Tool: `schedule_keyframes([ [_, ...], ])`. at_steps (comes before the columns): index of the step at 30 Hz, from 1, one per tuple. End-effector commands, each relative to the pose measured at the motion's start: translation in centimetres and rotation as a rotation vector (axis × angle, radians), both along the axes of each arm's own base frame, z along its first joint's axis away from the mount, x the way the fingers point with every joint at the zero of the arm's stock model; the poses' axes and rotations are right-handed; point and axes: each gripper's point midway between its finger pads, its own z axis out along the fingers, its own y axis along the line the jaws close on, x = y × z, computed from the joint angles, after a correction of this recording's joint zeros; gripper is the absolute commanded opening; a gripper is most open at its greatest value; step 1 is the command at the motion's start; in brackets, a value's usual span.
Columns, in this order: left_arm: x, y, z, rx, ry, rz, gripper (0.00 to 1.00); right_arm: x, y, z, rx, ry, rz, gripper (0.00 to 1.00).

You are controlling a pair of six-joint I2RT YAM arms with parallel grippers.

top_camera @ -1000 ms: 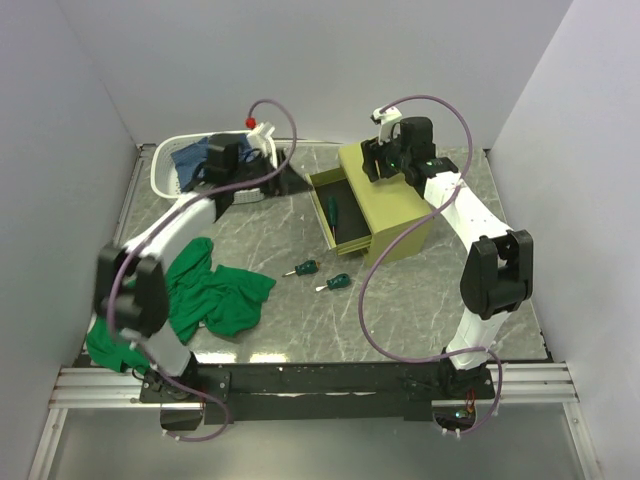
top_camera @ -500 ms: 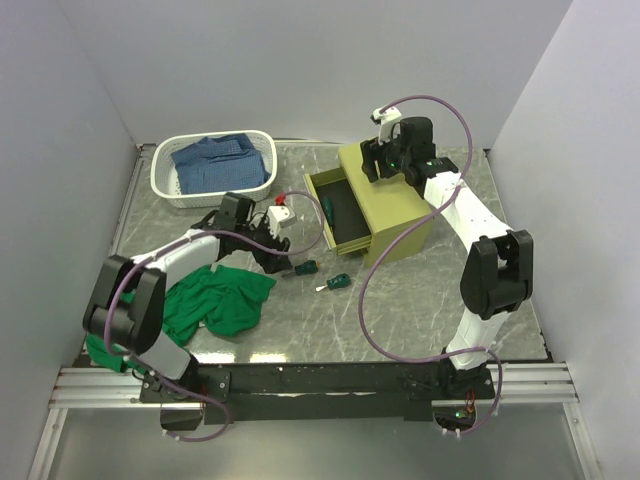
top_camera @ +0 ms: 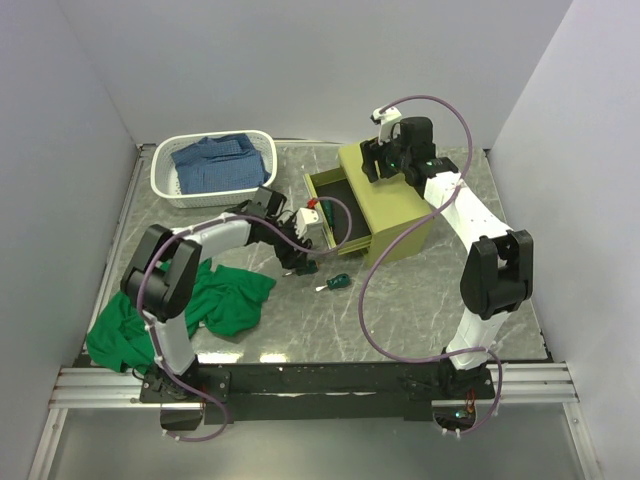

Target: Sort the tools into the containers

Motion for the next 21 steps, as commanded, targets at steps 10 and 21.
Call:
schedule_keyframes([
  [10, -1.9, -1.0, -1.9, 0.155, -0.049, -0.129, 0.63, -4.1, -2.8, -7.5, -0.104, 0.282, -0.067, 0.75],
  [21, -2.4, -0.7, -3.2, 0.212, 0.005, -0.091, 0.22, -3.8, -2.6, -7.4, -0.097, 0.278, -0.070, 0.75],
])
